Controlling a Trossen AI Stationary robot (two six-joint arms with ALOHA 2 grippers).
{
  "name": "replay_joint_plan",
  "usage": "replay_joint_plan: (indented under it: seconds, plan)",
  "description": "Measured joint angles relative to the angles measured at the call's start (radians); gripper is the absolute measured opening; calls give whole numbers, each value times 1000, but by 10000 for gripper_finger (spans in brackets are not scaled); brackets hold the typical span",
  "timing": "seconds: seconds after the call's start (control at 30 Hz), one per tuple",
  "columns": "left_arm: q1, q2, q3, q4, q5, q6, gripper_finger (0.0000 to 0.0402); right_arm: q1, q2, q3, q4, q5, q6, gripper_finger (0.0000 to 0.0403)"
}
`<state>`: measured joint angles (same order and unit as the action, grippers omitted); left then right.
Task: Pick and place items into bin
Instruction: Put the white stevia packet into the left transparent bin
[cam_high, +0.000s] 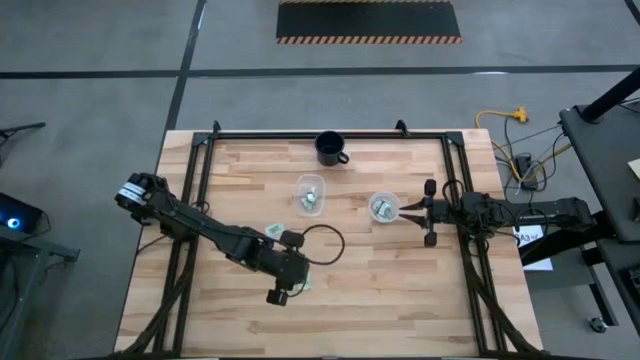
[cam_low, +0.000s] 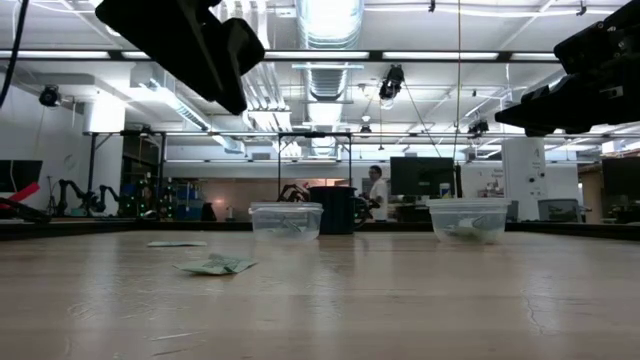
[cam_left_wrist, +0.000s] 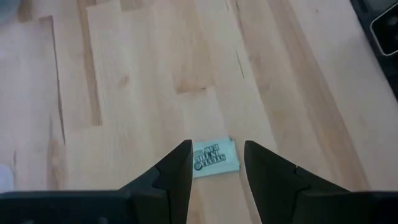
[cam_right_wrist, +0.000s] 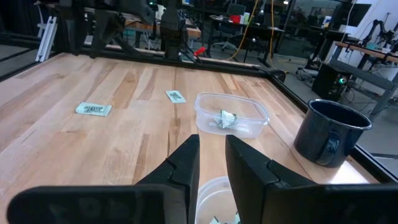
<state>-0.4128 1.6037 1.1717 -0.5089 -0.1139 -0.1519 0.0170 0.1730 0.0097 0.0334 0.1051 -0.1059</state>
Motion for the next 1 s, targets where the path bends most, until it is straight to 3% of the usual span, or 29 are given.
replay_joint_plan:
  seconds: [1.0]
  plan:
    - [67,46,-5,-5,3,0,128,0,0,0,0,0,0,68]
